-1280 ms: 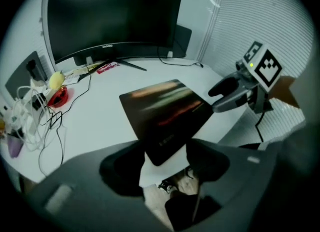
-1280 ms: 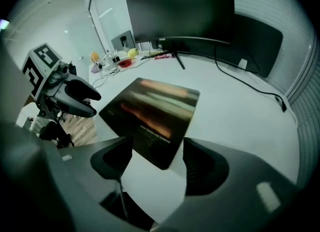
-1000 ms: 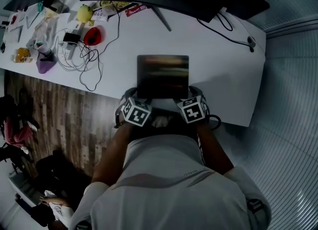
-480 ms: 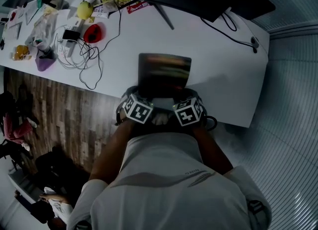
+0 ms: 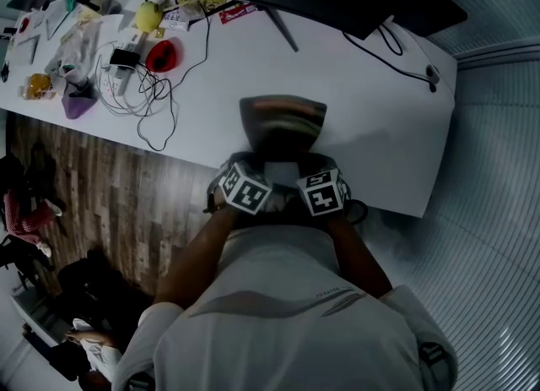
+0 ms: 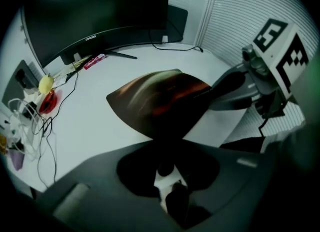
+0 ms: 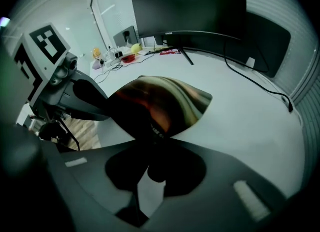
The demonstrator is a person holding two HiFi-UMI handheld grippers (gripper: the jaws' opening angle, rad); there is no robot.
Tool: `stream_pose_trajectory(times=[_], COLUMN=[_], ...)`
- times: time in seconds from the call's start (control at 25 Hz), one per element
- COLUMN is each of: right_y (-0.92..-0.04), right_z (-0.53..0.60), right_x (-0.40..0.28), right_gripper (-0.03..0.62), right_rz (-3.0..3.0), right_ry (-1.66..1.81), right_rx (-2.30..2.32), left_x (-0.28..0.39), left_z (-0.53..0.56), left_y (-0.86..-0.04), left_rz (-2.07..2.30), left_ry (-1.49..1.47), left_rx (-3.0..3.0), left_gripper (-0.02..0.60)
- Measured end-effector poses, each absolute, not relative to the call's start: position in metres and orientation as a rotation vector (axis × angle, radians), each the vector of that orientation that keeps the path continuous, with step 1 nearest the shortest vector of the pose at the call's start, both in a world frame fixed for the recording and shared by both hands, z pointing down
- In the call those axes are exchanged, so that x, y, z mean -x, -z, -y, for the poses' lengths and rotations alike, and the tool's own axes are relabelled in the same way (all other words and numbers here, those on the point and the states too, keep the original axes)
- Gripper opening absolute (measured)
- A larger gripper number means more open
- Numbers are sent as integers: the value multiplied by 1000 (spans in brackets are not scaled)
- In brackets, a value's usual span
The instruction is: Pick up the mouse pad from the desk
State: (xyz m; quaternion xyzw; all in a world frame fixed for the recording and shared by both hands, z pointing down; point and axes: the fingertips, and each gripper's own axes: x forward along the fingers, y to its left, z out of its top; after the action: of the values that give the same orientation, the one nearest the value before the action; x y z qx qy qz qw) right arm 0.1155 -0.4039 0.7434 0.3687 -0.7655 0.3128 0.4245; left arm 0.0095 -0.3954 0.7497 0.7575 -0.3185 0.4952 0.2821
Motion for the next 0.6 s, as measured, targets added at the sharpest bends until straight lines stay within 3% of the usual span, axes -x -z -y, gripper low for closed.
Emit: stream_pose_trajectory(times=[0.6], right_y=[-603], right_z=[452], right_x=[-148], right_gripper=[37], right_rz=[2200], right_ry=[-667], right_rx=[-1309], left_x=[-48], left_z=[460], left_y=[-604], left_rz=[1043], left_ry=[-747], left_rx=[-2382], left_gripper=[51])
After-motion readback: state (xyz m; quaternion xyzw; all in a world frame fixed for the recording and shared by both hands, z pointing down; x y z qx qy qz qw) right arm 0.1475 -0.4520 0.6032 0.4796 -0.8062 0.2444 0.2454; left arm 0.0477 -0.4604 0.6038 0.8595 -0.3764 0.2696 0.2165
